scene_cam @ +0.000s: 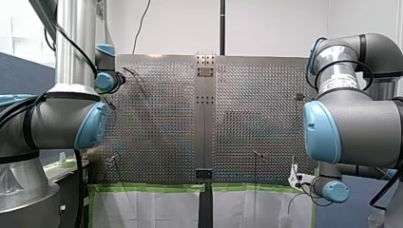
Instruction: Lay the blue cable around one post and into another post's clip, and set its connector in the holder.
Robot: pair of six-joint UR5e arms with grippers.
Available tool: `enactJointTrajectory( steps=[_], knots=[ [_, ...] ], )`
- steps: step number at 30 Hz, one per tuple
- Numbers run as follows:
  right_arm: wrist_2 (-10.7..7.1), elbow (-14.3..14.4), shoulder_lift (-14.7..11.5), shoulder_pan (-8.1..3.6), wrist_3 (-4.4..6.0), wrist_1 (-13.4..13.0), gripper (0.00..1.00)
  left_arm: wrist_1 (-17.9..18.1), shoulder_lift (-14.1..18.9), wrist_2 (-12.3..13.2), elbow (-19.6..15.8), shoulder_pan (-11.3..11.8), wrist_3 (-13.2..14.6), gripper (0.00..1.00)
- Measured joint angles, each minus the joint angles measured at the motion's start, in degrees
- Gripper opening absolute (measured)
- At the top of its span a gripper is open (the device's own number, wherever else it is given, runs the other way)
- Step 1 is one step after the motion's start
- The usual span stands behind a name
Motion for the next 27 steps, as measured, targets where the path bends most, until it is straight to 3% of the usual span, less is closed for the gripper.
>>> enactJointTrajectory(
  steps=[9, 21, 27],
  knots=[
    [0.2, -0.2, 0.0, 0.78, -0.06, 0.0, 0.0, -0.5, 0.1, -0.2, 0.0, -0.8, -4.1, 1.0],
    [0.56, -0.2, 0.0, 1.2, -0.13, 0.0, 0.0, -5.5, 1.1, -1.2, -0.3, -1.2, -9.9, 1.0],
    [0.85, -0.2, 0.0, 1.35, -0.09, 0.0, 0.0, -6.3, 2.5, -1.1, -1.0, -1.2, -12.1, 1.0]
  ],
)
